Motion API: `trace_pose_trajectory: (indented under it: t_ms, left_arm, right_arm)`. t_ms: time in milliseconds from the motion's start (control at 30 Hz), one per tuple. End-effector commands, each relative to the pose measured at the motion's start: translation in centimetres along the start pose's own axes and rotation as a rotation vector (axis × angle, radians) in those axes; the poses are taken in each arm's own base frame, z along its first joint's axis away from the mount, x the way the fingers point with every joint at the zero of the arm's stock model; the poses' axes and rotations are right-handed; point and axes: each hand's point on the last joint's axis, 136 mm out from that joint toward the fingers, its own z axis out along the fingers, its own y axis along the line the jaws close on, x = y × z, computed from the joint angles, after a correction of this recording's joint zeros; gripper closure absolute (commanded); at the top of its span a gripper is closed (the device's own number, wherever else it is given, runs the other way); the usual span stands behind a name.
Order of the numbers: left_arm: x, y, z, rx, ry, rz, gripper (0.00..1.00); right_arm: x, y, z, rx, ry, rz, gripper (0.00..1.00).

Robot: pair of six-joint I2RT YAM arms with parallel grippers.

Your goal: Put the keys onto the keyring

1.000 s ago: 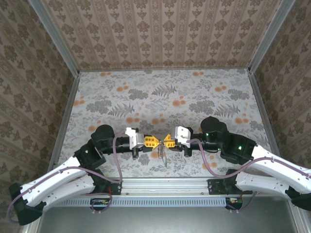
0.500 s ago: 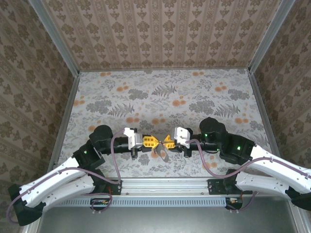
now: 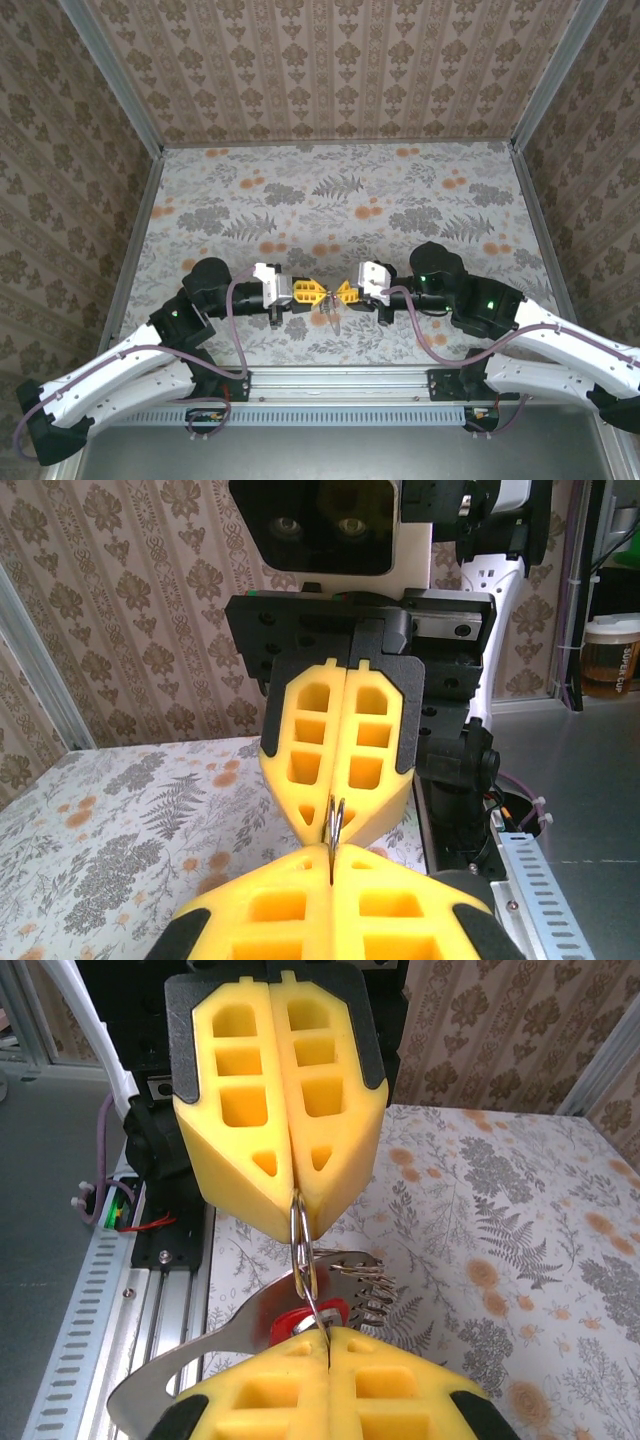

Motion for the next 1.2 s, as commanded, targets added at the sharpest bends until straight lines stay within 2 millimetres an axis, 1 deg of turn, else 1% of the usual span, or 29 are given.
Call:
trace_pose_trajectory:
  t_ms: [0,267,400,533,800,900,967,1033,1167]
  left_arm:
    - [-2.7,-0.3,-0.5,0.018,-0.065,0.03,1.0]
    - [-2.6,-0.5,-0.4,0.036,-0.066,0.023,1.0]
    - [-2.4,-0.6,-0.4,0.04,-0.06,0.019,1.0]
    - [-2.1,-0.5,-0.2,0.041,-0.053,0.016,1.0]
    - [-2.0,-0.4,0.0,0.041,-0.049,0.015,1.0]
    - [-2.0,-0.3,0.0,0.04,-0.048,0.015,1.0]
    - [-2.1,-0.4,0.0,0.041,-0.049,0.016,1.0]
    - [-2.2,-0.4,-0.1,0.041,-0.048,0.018,1.0]
    - [-2.1,-0.4,-0.3,0.03,-0.029,0.024,1.0]
  right_arm:
    - [-0.4,-0.4,0.2,0.006,0.015,0.021,1.0]
    - [-0.8,-0.8,0.4,0.008,0.033,0.046,1.0]
    - [-1.1,-0.7,0.2,0.004,0.019,0.045,1.0]
    - [-1.5,-0.1,0.2,-0.033,-0.002,0.04,1.0]
    - [-1.2,0.3,1.0,-0.073,0.026,0.05,1.0]
    - [-1.2,0.2,0.8,-0.063,0.022,0.05,0.99]
    - [-1.4,0.0,0.5,-0.043,0.015,0.049,0.95]
    - [-1.5,-0.4,0.1,-0.015,0.006,0.046,0.87]
    - [-1.5,-1.1,-0.7,0.045,-0.012,0.049,0.65]
